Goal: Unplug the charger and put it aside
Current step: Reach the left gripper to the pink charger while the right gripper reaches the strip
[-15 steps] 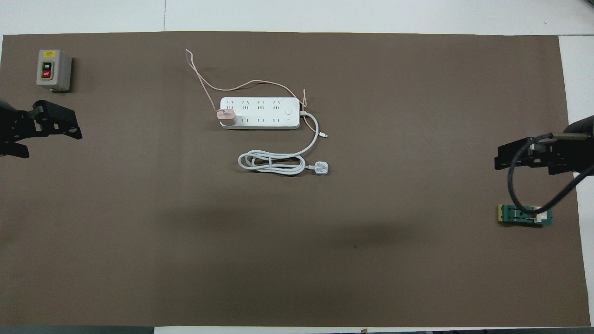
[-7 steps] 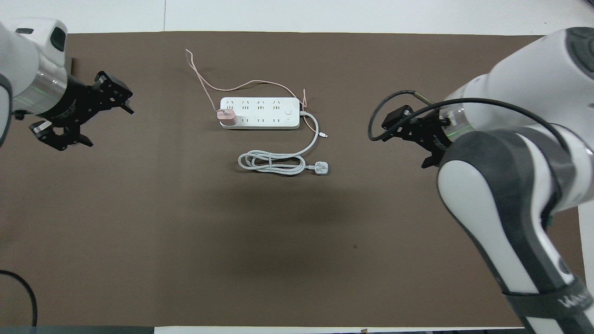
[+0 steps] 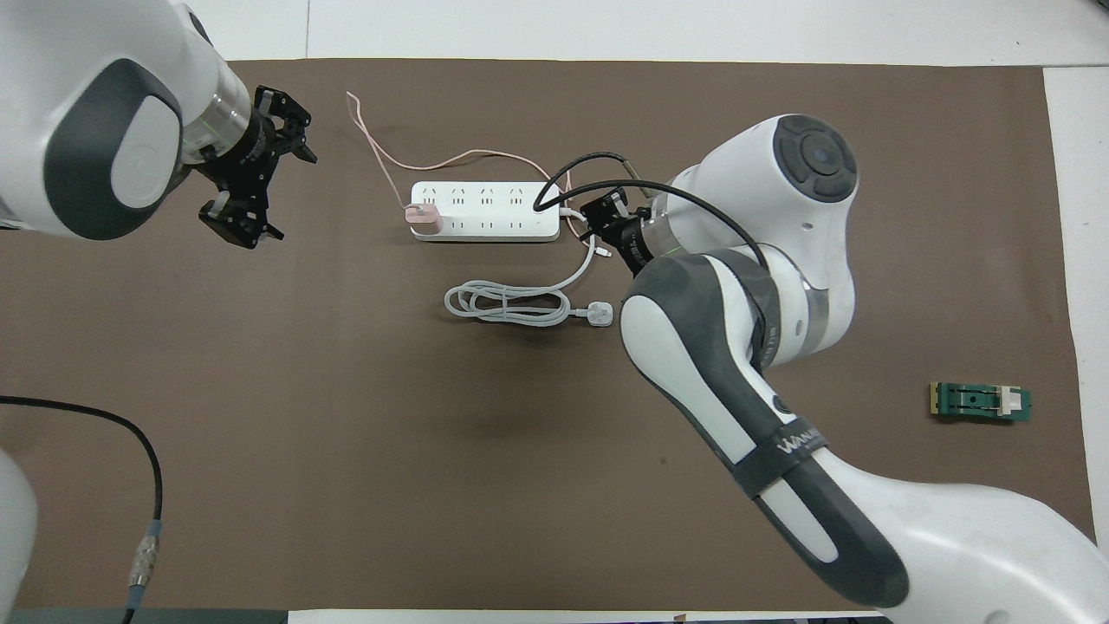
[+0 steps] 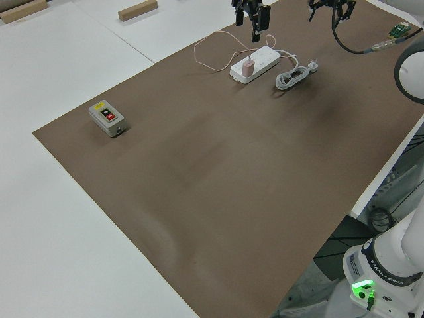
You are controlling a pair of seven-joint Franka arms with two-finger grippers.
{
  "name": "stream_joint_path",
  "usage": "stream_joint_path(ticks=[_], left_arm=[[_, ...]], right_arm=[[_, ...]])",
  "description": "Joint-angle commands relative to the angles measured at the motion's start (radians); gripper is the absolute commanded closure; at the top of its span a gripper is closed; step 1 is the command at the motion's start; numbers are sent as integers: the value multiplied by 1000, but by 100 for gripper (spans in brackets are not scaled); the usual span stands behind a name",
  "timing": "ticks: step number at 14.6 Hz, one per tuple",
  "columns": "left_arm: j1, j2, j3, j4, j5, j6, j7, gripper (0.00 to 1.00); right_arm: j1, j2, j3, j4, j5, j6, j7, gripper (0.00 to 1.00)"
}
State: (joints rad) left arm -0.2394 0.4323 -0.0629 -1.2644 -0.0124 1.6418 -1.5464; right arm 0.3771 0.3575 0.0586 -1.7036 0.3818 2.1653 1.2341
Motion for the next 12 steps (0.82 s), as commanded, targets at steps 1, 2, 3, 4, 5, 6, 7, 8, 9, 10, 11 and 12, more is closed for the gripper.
stream_joint_path(ticks=[1, 2, 3, 4, 5, 6, 7, 8, 9, 10, 11, 12], left_arm=[[-44, 66, 12, 43, 3, 53, -170, 0], [-58, 81, 12, 42, 5, 68, -176, 0], [-78, 110, 15, 45, 6, 72, -182, 0], [-98, 130, 18, 45, 6, 88, -199, 0], [-100, 134, 18, 42, 8, 114, -227, 0], [-101, 135, 17, 39, 8, 119, -236, 0], [-104, 137, 17, 30, 11, 130, -238, 0], [-107, 137, 18, 7, 11, 159, -247, 0], [-110, 137, 18, -16, 14, 188, -259, 0], [-122, 146, 18, -23, 14, 208, -277, 0], [-132, 166, 20, -21, 19, 222, -299, 0], [-136, 172, 21, -23, 34, 237, -317, 0]], right_arm=[[39, 110, -3, 67, 77, 71, 74, 0], [42, 156, -3, 112, 107, 73, 100, 0], [48, 191, -3, 154, 124, 74, 126, 0], [48, 221, -3, 192, 137, 71, 155, 0], [48, 244, -3, 217, 159, 73, 181, 0], [46, 261, -3, 229, 192, 73, 191, 0], [43, 271, -5, 232, 218, 76, 191, 0], [33, 293, -3, 239, 236, 71, 194, 0], [33, 339, -5, 289, 244, 65, 196, 0], [40, 375, -5, 332, 244, 64, 202, 0], [40, 406, -5, 363, 243, 64, 220, 0], [39, 431, -6, 398, 241, 57, 237, 0]])
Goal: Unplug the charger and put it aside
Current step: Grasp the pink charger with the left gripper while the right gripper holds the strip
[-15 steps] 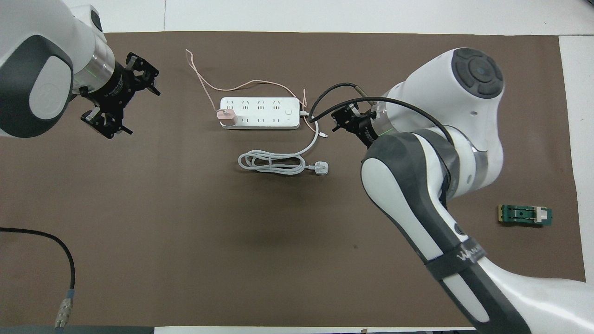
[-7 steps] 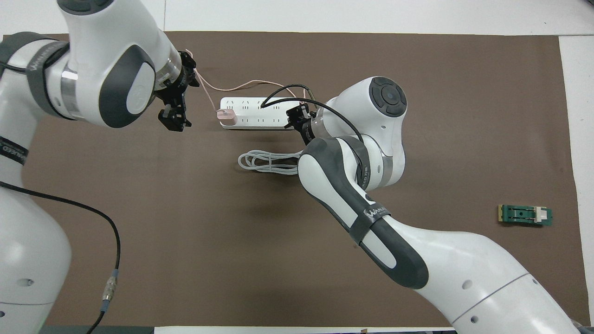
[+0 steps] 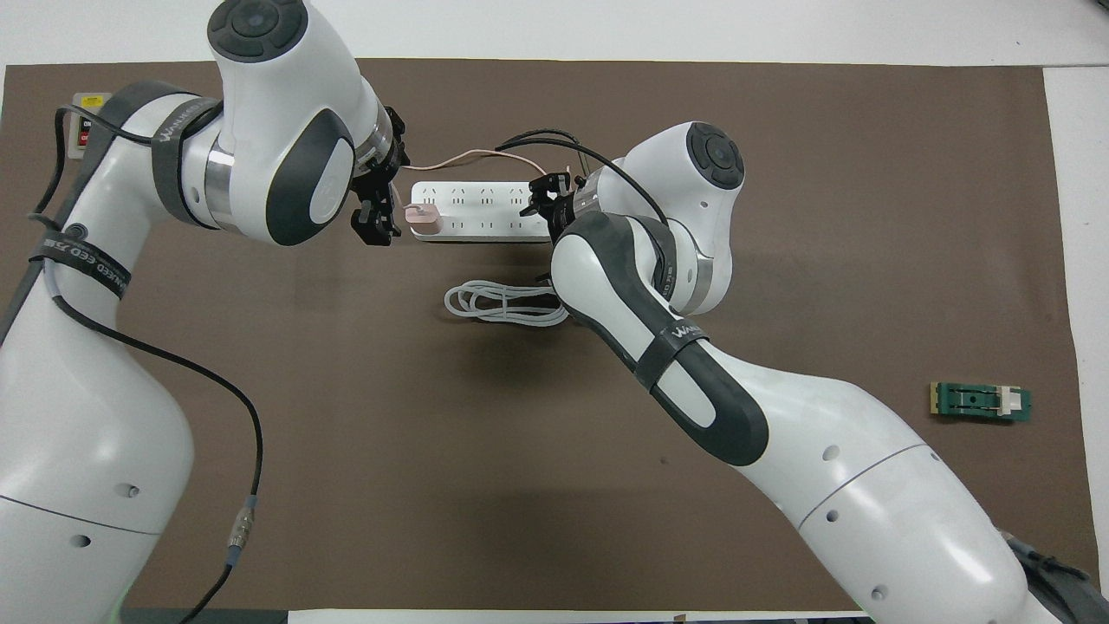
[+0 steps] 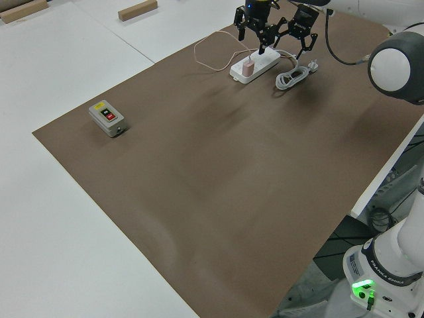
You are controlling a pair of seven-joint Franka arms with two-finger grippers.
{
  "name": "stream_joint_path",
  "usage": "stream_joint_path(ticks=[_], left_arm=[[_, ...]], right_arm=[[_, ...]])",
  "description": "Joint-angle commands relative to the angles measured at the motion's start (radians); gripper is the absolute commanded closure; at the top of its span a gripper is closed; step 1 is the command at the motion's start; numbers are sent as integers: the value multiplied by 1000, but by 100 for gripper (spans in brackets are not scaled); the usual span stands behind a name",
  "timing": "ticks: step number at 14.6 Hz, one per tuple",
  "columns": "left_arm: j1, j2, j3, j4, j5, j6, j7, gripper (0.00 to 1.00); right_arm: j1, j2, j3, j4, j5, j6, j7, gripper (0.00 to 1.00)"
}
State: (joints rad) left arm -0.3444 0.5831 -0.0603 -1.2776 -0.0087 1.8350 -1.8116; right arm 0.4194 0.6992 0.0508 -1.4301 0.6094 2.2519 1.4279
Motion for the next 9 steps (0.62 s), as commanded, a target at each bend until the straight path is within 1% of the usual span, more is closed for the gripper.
stream_joint_path(ticks=[1, 3, 5, 8, 9], left_arm=[[-31, 23, 19, -9, 33, 56, -63, 0], [-31, 32, 20, -8, 36, 70, -72, 0], [-30, 35, 22, -20, 44, 111, -80, 0], [-27, 21, 23, -106, 82, 179, -81, 0], [-25, 20, 28, -115, 82, 190, -81, 0]], right_arm=[[-8, 109, 1, 155, 13, -47, 48, 0], [-10, 137, -2, 191, 13, -52, 49, 0], [-11, 160, -3, 218, 13, -49, 49, 0], [-11, 171, -6, 223, 10, -46, 49, 0], [-13, 171, -8, 223, 9, -45, 48, 0]])
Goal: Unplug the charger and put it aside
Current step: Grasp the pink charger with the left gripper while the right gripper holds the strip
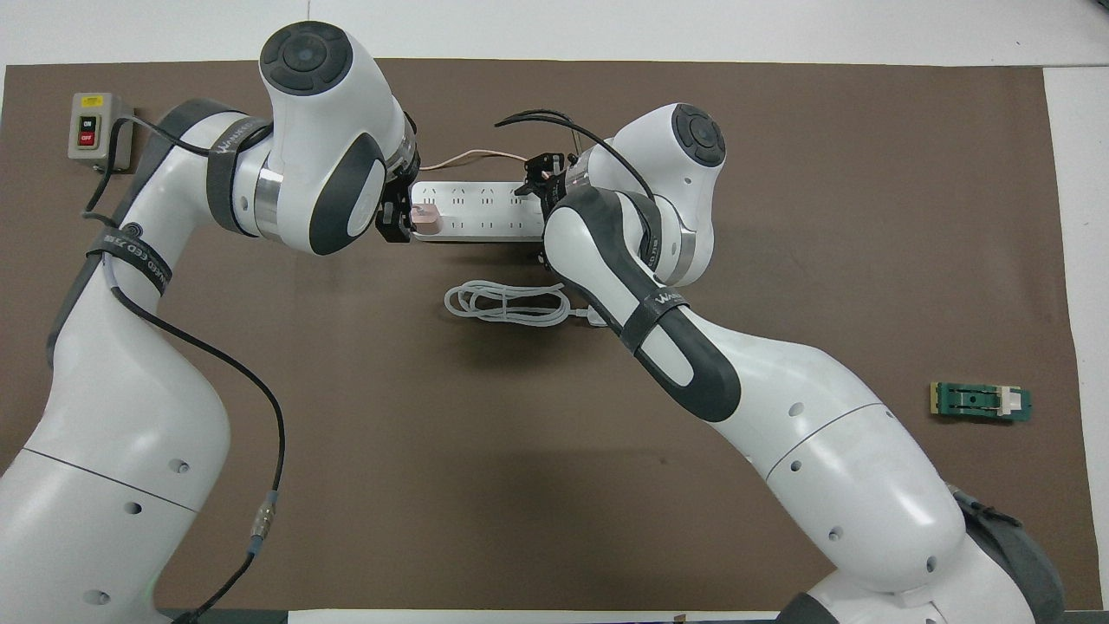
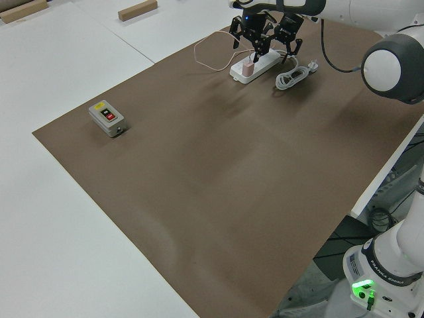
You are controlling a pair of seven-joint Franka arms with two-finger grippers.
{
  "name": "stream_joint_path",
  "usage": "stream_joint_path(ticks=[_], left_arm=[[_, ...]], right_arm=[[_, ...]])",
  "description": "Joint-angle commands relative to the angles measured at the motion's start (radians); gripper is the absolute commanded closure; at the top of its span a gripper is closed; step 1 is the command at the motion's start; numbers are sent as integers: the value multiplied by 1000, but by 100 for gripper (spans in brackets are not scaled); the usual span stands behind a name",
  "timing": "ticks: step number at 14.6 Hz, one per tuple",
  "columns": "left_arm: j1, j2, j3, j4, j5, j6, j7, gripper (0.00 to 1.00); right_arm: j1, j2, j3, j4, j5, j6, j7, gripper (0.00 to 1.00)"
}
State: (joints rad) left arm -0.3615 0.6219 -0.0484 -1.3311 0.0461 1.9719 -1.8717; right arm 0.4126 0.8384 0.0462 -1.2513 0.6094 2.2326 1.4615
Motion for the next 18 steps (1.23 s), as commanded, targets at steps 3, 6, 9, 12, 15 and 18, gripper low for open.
stream_joint_path(ticks=[3, 6, 9, 12, 15, 18], left_arm=[[-11, -27, 16, -82, 29, 50, -24, 0], [-17, -37, 16, -109, 31, 67, -40, 0], [-40, -60, 16, -170, 32, 113, -55, 0], [-45, -65, 16, -184, 32, 120, -55, 8], [-42, -65, 16, -181, 32, 119, -53, 33], [-33, -65, 16, -178, 32, 117, -53, 69]], right_arm=[[-6, 45, -6, 47, 3, -19, 7, 0], [-6, 68, -25, 95, 1, -33, 5, 0], [-11, 73, -26, 104, -3, -34, 0, 0], [-14, 84, -26, 107, -8, -21, -6, 0], [-11, 93, -26, 104, -10, -14, -7, 18], [-9, 93, -26, 99, -11, -1, -10, 54]])
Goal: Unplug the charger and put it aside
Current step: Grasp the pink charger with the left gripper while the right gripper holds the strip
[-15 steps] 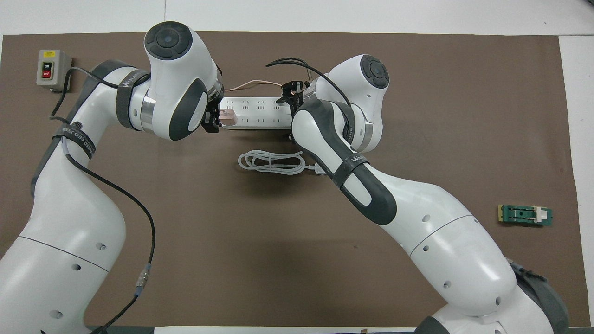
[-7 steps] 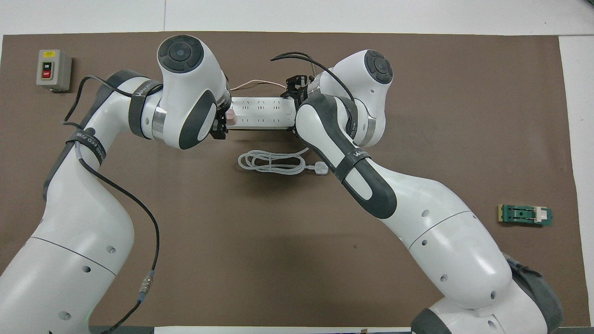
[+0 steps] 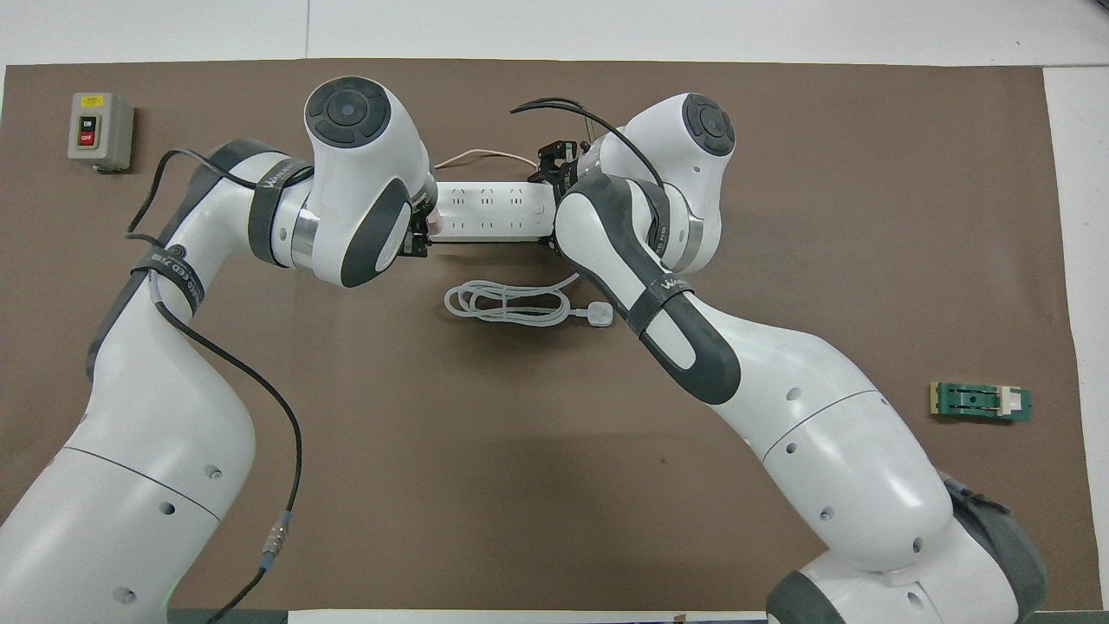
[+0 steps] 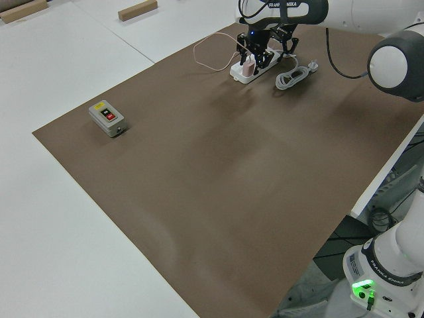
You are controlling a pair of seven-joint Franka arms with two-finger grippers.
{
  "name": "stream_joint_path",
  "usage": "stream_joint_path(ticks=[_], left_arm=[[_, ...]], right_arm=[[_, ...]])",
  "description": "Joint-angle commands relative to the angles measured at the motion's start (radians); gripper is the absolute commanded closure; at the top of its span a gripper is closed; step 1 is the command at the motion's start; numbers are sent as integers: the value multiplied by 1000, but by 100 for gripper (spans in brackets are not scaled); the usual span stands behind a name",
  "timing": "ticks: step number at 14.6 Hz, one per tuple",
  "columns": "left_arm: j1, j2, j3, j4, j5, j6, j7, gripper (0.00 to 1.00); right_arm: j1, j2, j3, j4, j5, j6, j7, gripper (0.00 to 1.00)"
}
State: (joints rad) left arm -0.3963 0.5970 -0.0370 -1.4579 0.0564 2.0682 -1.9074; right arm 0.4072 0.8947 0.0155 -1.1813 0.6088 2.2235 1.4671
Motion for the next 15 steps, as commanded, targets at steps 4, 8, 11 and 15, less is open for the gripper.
stream_joint_path(ticks=[4, 8, 11, 15], left_arm=[[4, -40, 5, -52, 22, 24, -18, 100], [5, -40, 5, -50, 23, 26, -16, 100], [5, -40, 5, -44, 40, 17, -10, 100], [36, -39, 5, 20, 46, -84, -1, 100]], right_arm=[[-4, 36, 4, 26, -14, 10, -21, 54], [-2, 36, 4, 26, -15, 10, -21, 53], [-2, 36, 4, 26, -15, 10, -21, 53], [-1, 36, 4, 26, -18, 10, -21, 53]])
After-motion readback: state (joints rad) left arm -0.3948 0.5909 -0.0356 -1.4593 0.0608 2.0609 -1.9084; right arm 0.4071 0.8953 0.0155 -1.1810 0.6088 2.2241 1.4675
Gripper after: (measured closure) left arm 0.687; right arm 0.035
